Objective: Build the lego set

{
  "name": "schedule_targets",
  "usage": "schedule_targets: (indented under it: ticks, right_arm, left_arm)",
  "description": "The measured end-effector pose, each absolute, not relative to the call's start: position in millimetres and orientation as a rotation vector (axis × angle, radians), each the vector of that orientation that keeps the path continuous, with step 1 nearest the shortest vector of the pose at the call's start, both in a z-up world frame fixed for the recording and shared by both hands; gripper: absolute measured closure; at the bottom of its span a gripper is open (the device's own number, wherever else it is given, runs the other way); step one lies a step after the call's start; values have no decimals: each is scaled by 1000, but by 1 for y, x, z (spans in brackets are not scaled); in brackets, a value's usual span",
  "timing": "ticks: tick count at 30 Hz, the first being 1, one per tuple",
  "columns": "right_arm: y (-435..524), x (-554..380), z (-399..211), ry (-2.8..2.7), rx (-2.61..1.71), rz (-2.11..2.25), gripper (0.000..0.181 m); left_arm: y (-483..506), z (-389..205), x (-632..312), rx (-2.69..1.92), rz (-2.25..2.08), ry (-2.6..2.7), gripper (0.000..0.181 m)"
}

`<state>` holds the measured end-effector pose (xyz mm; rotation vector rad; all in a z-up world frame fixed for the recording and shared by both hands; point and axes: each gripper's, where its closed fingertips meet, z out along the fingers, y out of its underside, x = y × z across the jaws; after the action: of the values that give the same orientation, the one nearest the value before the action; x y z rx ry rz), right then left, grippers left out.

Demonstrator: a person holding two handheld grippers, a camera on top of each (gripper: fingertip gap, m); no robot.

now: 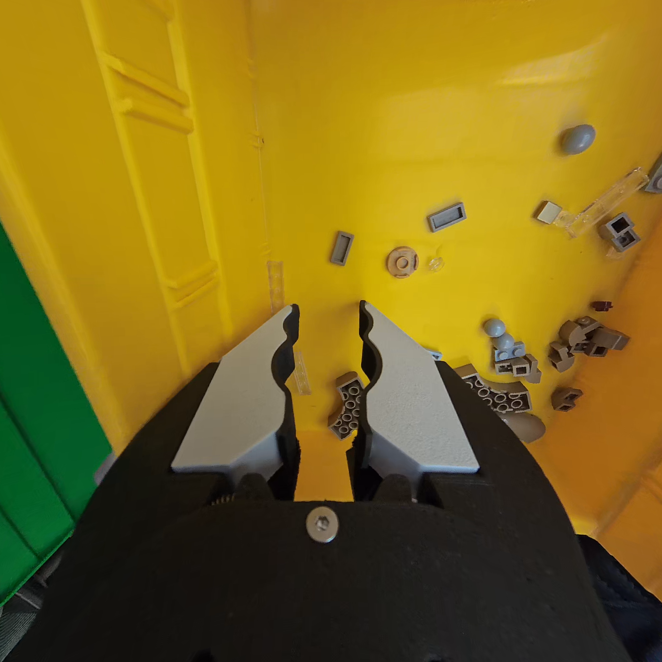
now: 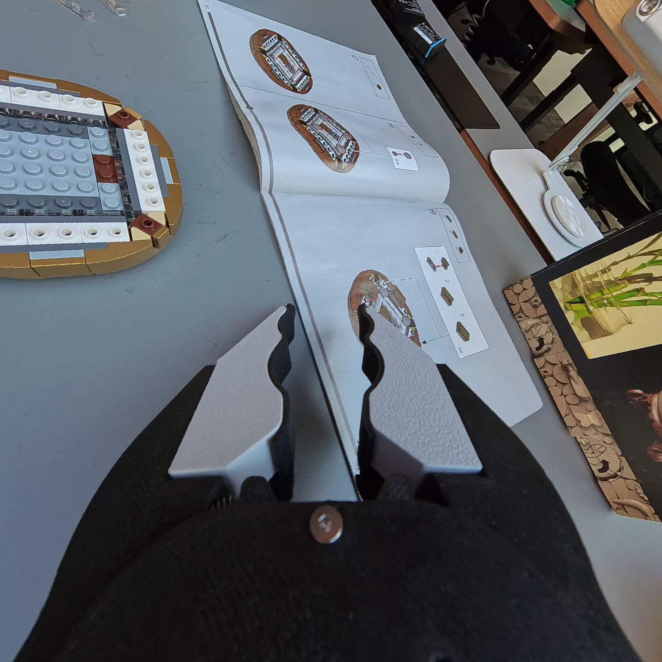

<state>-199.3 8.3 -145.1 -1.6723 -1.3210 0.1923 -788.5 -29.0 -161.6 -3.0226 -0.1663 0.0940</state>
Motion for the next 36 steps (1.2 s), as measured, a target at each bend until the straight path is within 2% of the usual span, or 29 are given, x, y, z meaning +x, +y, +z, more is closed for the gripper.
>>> schedule_targets:
  ticks: [10,14,18,21,22,27,33,36]
  right_arm:
    - [8,-199,-145,-1320,-1670,189,146]
    - [8,-199,-145,-1320,-1671,190,146]
    - [8,-199,-145,-1320,-1671,190,146]
    - [8,-199,-145,-1321,-1670,189,146]
    - [8,-199,-145,-1321,-1670,189,146]
    - [8,-199,-145,-1322,-1670,190,146]
    - [8,-199,-145,-1322,-1671,191,146]
    - [8,-199,-145,-1323,-1671,192,146]
  left_arm:
    - [-32,-161,-789,-3036,150,-114,133]
    - [-32,-162,-787,-3037,99,-155,135]
    - [-32,-162,-784,-3040,88,-151,128]
    - [-31,-163,-772,-3037,4,-149,146]
    - [-29,-162,-769,-3028,-16,-153,141]
    - [-16,-149,-771,-2944,34,-114,148]
    - [-16,-149,-790,-2934,214,-101,145]
    - [-14,-155,-789,-2918,195,-160,134]
